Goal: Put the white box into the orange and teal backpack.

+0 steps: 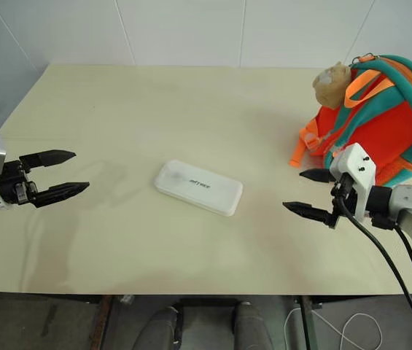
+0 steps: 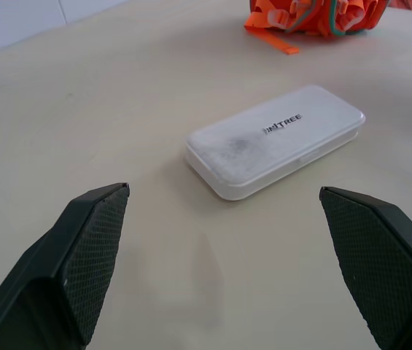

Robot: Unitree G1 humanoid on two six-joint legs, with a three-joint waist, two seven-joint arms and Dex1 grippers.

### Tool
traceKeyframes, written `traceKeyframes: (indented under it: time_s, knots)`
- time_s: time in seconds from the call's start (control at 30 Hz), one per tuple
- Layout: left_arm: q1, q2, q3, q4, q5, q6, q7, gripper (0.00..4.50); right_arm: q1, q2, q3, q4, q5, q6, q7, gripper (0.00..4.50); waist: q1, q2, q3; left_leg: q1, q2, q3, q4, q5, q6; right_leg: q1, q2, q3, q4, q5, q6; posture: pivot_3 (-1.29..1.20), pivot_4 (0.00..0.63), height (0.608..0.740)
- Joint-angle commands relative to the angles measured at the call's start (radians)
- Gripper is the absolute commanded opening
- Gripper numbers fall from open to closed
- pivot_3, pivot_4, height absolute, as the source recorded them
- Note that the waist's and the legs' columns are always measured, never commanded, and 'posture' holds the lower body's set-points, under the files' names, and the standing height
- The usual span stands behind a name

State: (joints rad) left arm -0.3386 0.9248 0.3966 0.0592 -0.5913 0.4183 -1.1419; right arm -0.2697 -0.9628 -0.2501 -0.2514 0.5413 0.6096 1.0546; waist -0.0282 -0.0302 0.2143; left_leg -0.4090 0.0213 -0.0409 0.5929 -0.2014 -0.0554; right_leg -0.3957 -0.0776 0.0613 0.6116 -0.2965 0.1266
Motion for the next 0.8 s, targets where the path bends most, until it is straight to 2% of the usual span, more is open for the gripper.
traceKeyframes:
  time_s: [0.03, 0.27, 0.4, 0.5, 0.8]
  knots:
    - [0.02, -0.015, 0.045, -0.091, -0.057, 0.039, 0.041, 4.47, -0.028, 0.002, -0.023, -0.037, 0.021, -0.002, -0.021, 4.5, -0.001, 0.0, 0.0, 0.0, 0.0, 0.0, 0.0, 0.0, 0.0, 0.0, 0.0, 0.0, 0.0, 0.0, 0.0, 0.0, 0.15, 0.74]
    - [0.03, -0.031, 0.029, -0.121, -0.067, 0.048, 0.057, 4.47, -0.081, 0.054, 0.04, -0.036, 0.006, -0.02, -0.048, 4.5, -0.002, 0.0, 0.0, 0.001, 0.0, 0.0, 0.001, 0.0, 0.0, 0.001, 0.001, 0.0, 0.002, -0.002, -0.003, 0.0, 0.15, 0.74]
    - [-0.004, -0.026, -0.016, -0.068, -0.018, 0.01, 0.041, 4.47, -0.109, 0.072, 0.081, -0.043, -0.008, -0.028, -0.061, 4.5, -0.001, 0.0, 0.0, 0.001, 0.0, 0.0, 0.002, 0.0, 0.0, 0.001, 0.001, 0.001, 0.001, -0.003, -0.005, 0.0, 0.15, 0.74]
    - [-0.021, -0.006, -0.069, -0.015, 0.034, 0.021, 0.048, 3.54, -0.105, 0.084, 0.098, -0.062, -0.014, -0.029, -0.078, 3.51, 0.0, 0.0, 0.0, 0.001, 0.0, 0.0, 0.002, 0.0, 0.0, 0.001, 0.001, 0.0, 0.001, -0.003, -0.005, 0.0, 0.15, 0.74]
    - [-0.178, -0.063, -0.172, 0.179, 0.135, -0.065, 0.063, 0.61, -0.097, 0.117, 0.142, -0.097, -0.052, -0.029, -0.159, 0.36, 0.001, 0.0, 0.0, 0.001, 0.0, 0.0, 0.003, 0.0, 0.0, 0.002, 0.001, 0.0, 0.002, -0.001, -0.003, 0.0, 0.15, 0.74]
